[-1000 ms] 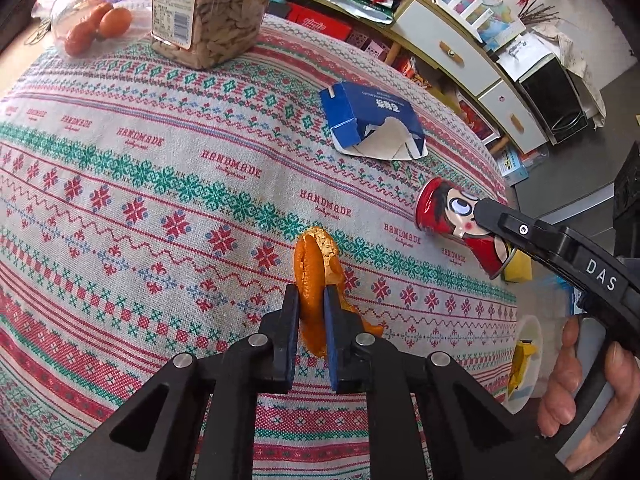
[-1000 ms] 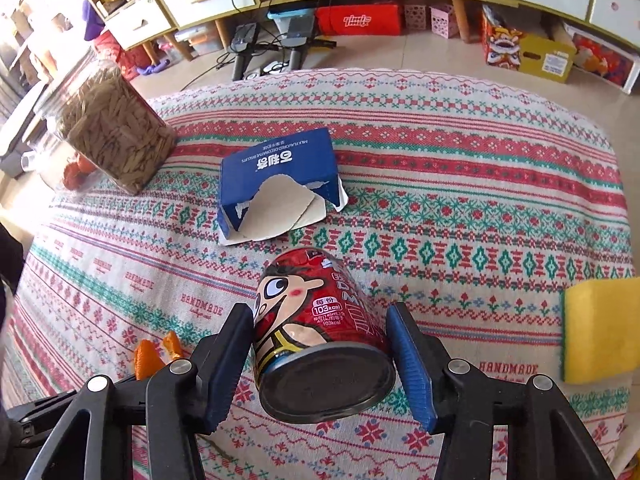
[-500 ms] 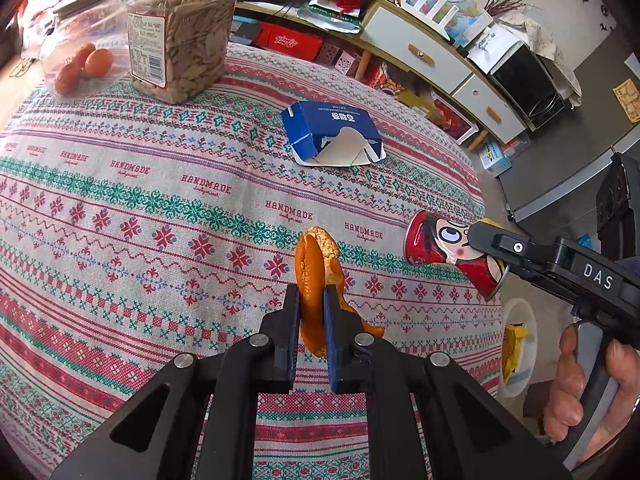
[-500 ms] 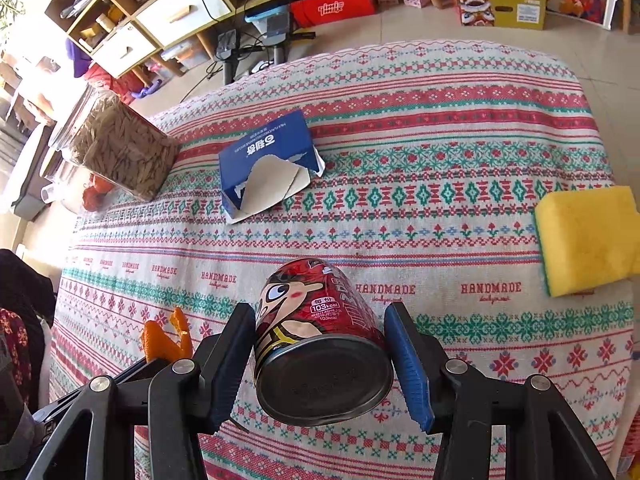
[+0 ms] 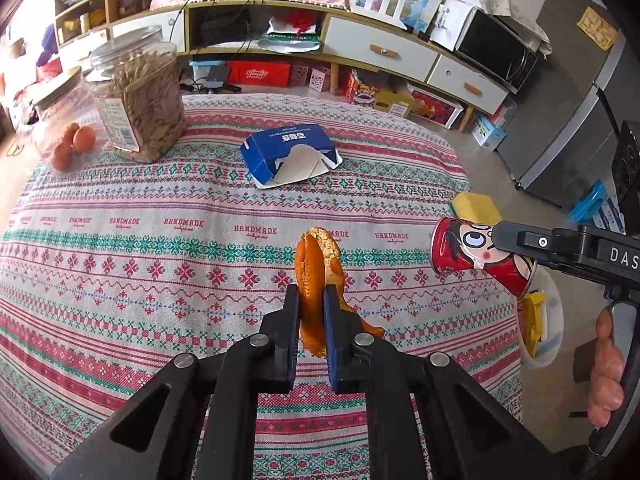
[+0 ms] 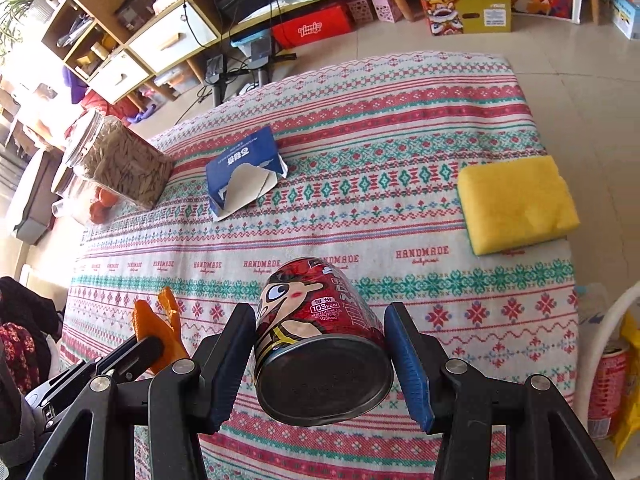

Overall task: Collect trash
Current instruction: 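Carry the orange peel and red can over the white bin and open both tools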

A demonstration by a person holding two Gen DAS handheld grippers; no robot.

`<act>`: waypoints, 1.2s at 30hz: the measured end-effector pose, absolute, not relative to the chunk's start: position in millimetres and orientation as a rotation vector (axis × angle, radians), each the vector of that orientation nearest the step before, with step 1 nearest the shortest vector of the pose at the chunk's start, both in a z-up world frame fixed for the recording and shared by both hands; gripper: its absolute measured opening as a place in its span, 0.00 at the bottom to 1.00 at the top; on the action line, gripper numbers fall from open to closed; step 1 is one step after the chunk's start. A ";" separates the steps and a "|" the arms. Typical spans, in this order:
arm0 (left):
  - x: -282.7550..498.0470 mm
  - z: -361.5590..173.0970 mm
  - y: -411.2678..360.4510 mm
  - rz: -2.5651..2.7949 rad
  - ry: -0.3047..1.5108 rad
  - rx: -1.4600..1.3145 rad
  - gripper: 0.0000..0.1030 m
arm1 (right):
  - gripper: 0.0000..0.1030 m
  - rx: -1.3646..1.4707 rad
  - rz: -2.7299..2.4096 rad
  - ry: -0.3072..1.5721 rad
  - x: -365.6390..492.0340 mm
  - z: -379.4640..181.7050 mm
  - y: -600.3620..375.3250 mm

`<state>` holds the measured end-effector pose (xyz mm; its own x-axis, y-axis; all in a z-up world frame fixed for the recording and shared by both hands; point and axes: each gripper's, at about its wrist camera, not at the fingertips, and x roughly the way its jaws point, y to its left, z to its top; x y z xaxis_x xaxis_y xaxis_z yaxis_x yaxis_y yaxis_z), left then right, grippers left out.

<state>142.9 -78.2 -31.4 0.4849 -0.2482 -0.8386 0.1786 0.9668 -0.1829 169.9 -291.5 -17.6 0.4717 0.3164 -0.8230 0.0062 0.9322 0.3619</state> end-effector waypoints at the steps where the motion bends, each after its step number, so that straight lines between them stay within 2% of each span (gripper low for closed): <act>1: 140.7 -29.7 -82.0 -0.269 1.029 -0.066 0.11 | 0.56 0.342 0.194 1.067 166.1 -17.8 -294.2; 23: 98.5 -8.9 -188.5 -0.496 1.014 -0.021 0.11 | 0.56 0.534 0.071 0.956 87.3 2.1 -413.4; 36: 74.4 -27.8 -323.7 -0.731 1.077 -0.048 0.11 | 0.56 0.681 -0.180 0.872 26.5 1.2 -540.5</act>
